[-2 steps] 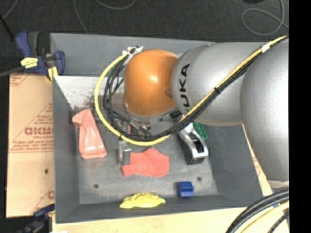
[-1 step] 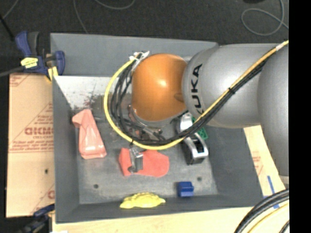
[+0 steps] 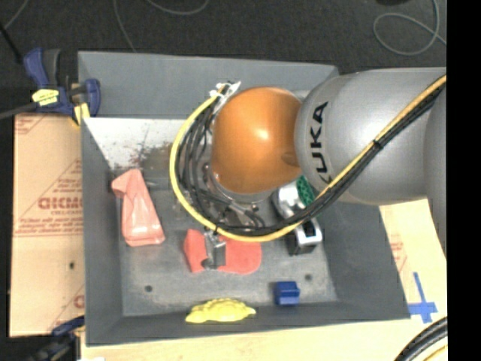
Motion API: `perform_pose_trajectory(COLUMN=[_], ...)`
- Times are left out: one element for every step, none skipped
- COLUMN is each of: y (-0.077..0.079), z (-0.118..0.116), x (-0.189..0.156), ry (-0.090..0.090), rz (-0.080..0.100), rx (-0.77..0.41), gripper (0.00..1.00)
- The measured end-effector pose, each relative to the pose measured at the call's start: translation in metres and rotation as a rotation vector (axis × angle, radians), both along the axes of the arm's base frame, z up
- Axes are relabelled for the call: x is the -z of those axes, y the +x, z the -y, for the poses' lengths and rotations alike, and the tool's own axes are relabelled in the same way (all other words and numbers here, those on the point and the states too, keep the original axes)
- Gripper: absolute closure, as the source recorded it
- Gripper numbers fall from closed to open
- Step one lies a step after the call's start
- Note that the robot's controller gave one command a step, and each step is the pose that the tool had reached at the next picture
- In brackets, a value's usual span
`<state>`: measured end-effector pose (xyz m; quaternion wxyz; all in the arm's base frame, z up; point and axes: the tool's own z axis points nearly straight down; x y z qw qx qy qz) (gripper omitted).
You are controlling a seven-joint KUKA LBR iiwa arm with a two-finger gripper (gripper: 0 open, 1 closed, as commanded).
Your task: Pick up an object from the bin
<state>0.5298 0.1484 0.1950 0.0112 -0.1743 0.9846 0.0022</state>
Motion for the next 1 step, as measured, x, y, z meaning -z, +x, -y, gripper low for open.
perform_pose_trajectory(y=[0.0039], z=[0.0227], x=[0.0646], ry=[-0.010], rz=[-0.019], rx=[-0.120], gripper=[0.00])
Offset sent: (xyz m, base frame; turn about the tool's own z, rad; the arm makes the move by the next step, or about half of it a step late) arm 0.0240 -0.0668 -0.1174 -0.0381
